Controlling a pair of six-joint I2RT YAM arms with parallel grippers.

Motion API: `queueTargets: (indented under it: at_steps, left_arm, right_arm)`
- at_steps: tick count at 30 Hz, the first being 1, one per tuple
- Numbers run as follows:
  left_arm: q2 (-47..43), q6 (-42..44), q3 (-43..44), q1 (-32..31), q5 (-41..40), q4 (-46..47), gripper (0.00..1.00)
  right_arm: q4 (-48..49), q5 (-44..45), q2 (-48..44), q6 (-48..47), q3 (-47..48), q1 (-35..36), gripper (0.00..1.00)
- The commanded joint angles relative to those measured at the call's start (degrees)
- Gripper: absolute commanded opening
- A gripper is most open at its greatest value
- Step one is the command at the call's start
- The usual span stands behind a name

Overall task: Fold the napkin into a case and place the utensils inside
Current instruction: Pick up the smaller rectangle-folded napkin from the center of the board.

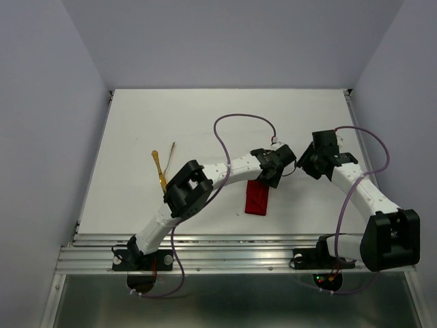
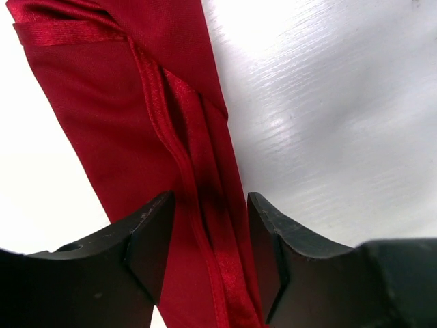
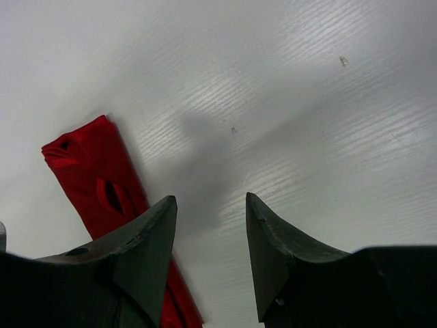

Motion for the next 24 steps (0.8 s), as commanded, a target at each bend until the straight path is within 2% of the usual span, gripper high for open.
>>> queueTargets:
  at_steps: [1, 8, 14, 24]
  left_arm:
    - [0.92, -0.47, 3.65, -0.9, -3.92, -3.48, 0.57]
    - [2.41, 0.05, 5.41, -1.26, -3.83, -4.28, 0.56]
    - [3.91, 0.23, 6.73, -1.43, -4.18, -5.07, 0.48]
    - [4.52, 0.76, 10.16, -2.31, -7.7, -7.53, 0.47]
  right_arm:
    - [-0.11, -0.02, 0.22, -0.74, 1.04, -0.1, 0.51]
    - [-0.02, -0.11, 0.65, -1.01, 0.95, -0.1, 0.51]
    - [-0.11, -0.11, 0.74, -1.18, 1.13, -0.1, 0.51]
    - [0.15, -0.9, 0.92, -1.18, 0.78, -0.1, 0.51]
